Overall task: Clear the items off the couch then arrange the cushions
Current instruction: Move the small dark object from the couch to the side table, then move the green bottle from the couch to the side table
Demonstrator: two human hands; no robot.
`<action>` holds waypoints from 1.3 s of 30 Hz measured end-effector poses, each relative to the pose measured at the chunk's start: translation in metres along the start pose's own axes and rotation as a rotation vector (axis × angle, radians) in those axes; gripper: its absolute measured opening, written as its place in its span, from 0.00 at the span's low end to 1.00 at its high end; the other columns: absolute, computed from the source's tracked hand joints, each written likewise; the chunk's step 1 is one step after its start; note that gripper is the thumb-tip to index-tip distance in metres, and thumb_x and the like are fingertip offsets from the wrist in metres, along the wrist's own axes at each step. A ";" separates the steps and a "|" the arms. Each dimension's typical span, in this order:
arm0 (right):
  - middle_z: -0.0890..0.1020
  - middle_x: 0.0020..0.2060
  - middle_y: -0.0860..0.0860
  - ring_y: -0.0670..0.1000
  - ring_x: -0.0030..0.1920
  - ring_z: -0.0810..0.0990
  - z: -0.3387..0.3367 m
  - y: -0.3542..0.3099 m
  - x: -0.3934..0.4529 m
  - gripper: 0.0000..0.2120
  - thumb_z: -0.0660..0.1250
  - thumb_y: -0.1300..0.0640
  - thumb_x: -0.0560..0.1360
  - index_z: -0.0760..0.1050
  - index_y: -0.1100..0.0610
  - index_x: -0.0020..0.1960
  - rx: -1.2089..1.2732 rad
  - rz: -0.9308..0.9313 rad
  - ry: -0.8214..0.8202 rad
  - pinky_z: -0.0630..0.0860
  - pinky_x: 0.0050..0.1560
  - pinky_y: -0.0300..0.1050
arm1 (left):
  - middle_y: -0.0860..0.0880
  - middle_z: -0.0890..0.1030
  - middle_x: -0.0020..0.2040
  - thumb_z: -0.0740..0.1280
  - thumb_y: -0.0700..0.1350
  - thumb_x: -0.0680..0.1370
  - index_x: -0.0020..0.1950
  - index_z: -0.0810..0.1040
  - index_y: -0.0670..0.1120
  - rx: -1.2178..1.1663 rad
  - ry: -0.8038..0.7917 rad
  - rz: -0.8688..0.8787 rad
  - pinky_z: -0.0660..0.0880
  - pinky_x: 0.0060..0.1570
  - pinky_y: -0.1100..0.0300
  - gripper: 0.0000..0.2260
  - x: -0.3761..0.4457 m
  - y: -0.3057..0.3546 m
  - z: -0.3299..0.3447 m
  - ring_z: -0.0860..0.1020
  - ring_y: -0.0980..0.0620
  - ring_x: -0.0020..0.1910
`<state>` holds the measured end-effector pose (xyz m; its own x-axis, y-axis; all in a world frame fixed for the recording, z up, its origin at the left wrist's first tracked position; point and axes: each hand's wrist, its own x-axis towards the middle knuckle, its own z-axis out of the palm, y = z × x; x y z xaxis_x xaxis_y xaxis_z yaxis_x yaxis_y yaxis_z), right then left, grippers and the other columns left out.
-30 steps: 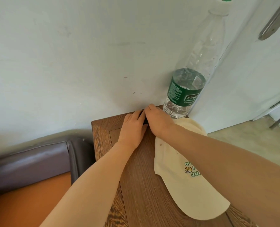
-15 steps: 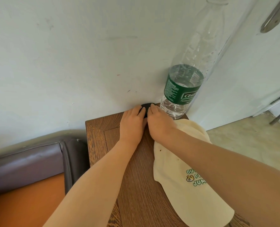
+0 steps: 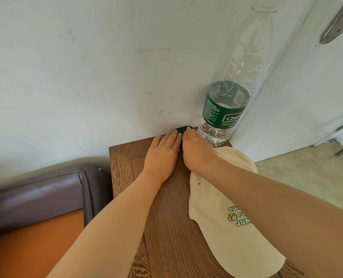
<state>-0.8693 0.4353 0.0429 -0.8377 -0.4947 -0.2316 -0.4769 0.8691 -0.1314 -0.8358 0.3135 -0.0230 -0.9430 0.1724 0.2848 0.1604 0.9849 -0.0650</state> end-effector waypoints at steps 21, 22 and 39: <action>0.56 0.76 0.57 0.56 0.76 0.54 -0.056 -0.080 -0.093 0.23 0.53 0.55 0.83 0.56 0.60 0.76 0.026 -0.239 0.007 0.55 0.73 0.48 | 0.45 0.69 0.73 0.65 0.54 0.78 0.74 0.67 0.44 0.158 -0.186 -0.238 0.66 0.68 0.48 0.27 -0.136 -0.043 -0.171 0.70 0.46 0.70; 0.55 0.77 0.56 0.56 0.76 0.54 -0.060 -0.091 -0.101 0.23 0.53 0.54 0.83 0.56 0.59 0.76 0.013 -0.267 0.015 0.55 0.73 0.47 | 0.45 0.64 0.76 0.60 0.55 0.81 0.77 0.61 0.45 0.160 -0.215 -0.251 0.61 0.71 0.48 0.27 -0.148 -0.047 -0.183 0.64 0.46 0.74; 0.59 0.76 0.56 0.57 0.73 0.61 -0.041 -0.361 -0.299 0.24 0.56 0.53 0.82 0.58 0.56 0.76 -0.139 -0.584 0.168 0.63 0.70 0.51 | 0.46 0.61 0.77 0.58 0.54 0.82 0.77 0.60 0.46 0.133 -0.177 -0.582 0.56 0.70 0.49 0.25 -0.445 -0.096 -0.338 0.61 0.48 0.75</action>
<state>-0.4571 0.2693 0.1992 -0.4530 -0.8915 -0.0032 -0.8897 0.4523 -0.0615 -0.3327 0.1477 0.1798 -0.9008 -0.4086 0.1470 -0.4214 0.9043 -0.0689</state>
